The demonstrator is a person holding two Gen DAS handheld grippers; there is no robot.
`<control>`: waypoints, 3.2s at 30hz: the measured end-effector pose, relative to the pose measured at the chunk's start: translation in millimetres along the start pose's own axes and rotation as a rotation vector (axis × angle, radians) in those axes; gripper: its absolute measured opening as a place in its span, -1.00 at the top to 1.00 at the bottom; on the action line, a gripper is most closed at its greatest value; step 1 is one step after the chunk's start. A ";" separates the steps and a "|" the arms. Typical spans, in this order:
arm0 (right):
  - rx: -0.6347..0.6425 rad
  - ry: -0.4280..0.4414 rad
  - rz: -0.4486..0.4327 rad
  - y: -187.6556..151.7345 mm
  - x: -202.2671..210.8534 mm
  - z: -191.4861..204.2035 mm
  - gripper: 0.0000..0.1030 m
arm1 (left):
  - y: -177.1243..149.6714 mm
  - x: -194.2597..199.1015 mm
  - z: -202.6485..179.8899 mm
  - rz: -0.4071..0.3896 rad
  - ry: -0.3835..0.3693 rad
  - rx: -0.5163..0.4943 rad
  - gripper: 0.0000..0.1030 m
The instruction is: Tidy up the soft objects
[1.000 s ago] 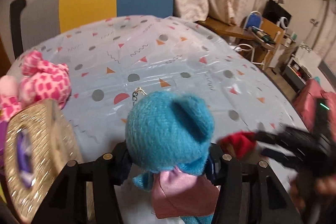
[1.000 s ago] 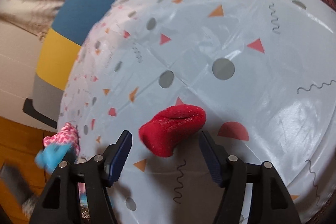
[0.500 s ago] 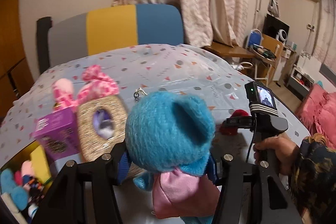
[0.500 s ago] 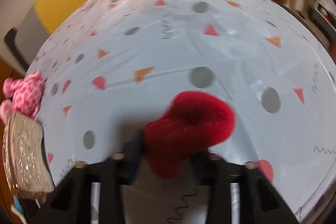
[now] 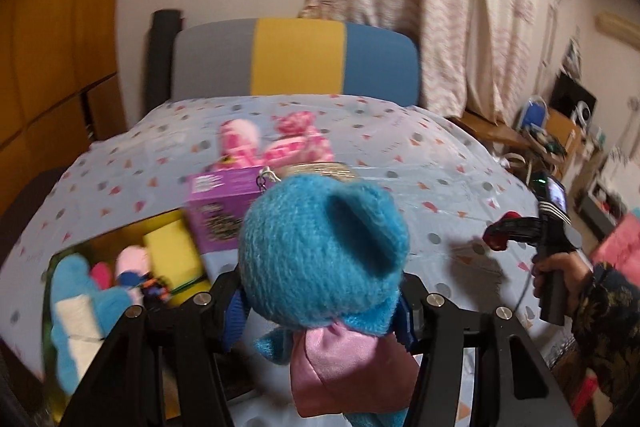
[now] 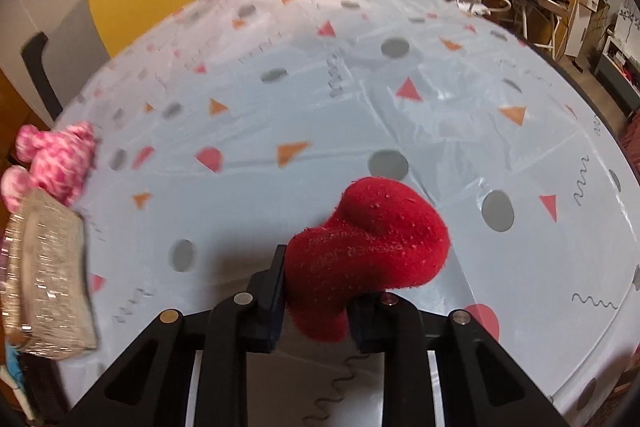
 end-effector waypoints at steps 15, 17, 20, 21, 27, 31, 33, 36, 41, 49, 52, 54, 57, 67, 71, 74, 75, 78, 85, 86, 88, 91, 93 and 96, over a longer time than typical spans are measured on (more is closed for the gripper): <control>0.604 0.524 -0.227 -40.9 165.3 269.1 0.53 | -37.1 82.9 225.1 -0.045 0.201 0.439 -0.14; 0.700 0.597 -0.179 -64.8 163.7 321.9 0.53 | -44.9 80.3 230.6 -0.030 0.202 0.457 -0.14; 0.815 0.646 -0.109 -99.7 150.6 386.7 0.53 | -48.5 73.5 225.5 -0.020 0.158 0.471 -0.15; 0.843 0.651 -0.087 -109.0 144.5 401.5 0.52 | -47.2 70.5 219.9 -0.017 0.134 0.468 -0.15; 1.015 0.586 0.079 -145.1 84.8 472.7 0.32 | -38.1 33.7 191.8 0.014 0.082 0.420 -0.26; 1.025 0.543 0.145 -146.1 56.1 483.4 0.13 | -36.5 -0.7 192.1 0.044 0.143 0.385 -0.49; 1.004 0.542 0.153 -140.7 50.6 482.0 0.00 | -37.7 -11.7 193.0 0.061 0.163 0.387 -0.54; 0.943 0.567 0.144 -131.2 51.5 476.9 -0.01 | -35.8 -13.1 191.2 0.039 0.207 0.344 -0.71; 0.886 0.572 0.102 -126.8 59.4 464.0 -0.01 | -33.8 -7.6 189.9 -0.005 0.270 0.291 -0.78; 0.768 0.507 -0.054 -121.3 82.3 432.8 -0.01 | -25.5 18.3 184.8 -0.098 0.377 0.267 -0.99; 0.736 0.489 -0.100 -120.2 95.1 418.6 -0.01 | -23.0 27.8 181.2 -0.114 0.389 0.267 -0.99; 0.726 0.474 -0.131 -120.6 103.4 411.2 -0.01 | -23.4 34.9 178.5 -0.124 0.399 0.270 -0.99; 0.716 0.435 -0.186 -124.0 116.3 398.5 -0.01 | -26.0 47.5 174.2 -0.142 0.408 0.285 -0.99; 0.666 0.306 -0.289 -166.7 144.4 353.5 -0.04 | -58.7 80.4 157.4 -0.136 0.489 0.330 -0.99; 0.672 0.305 -0.270 -182.7 143.6 347.7 -0.04 | -69.1 89.3 154.2 -0.148 0.520 0.340 -0.99; 0.667 0.304 -0.281 -186.8 146.3 345.4 -0.04 | -71.9 93.5 154.7 -0.156 0.550 0.345 -0.99; 0.664 0.302 -0.287 -186.9 147.5 345.4 -0.04 | -72.4 94.2 155.1 -0.157 0.557 0.347 -0.99; 0.654 0.299 -0.312 -185.2 153.1 344.7 -0.04 | -72.7 96.1 155.6 -0.163 0.567 0.349 -0.99; 0.661 0.296 -0.337 -185.0 159.6 347.0 -0.04 | -74.0 94.6 156.0 -0.154 0.568 0.349 -0.99; 0.666 0.296 -0.338 -185.7 160.0 348.1 -0.04 | -74.3 93.9 156.0 -0.152 0.568 0.349 -0.99; 0.669 0.297 -0.338 -186.5 160.0 349.1 -0.04 | -74.7 92.5 156.1 -0.146 0.569 0.348 -0.99; 0.672 0.297 -0.337 -187.3 159.0 350.0 -0.04 | -75.1 91.3 156.2 -0.143 0.570 0.346 -0.99; 0.671 0.298 -0.335 -187.5 158.6 349.4 -0.04 | -75.5 90.3 156.4 -0.138 0.569 0.346 -0.99; 0.667 0.297 -0.332 -187.1 157.8 348.8 -0.04 | -76.1 89.5 156.5 -0.135 0.571 0.346 -0.99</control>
Point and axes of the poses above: each gripper's, at about its wrist camera, not at the fingertips, and x roughly against the way its jaws point, z to its left, y to its top, the point moved 6 cm from there along -x, roughly the way its jaws point, and after that the axes turned 7 degrees about x, right-handed, at the moved point
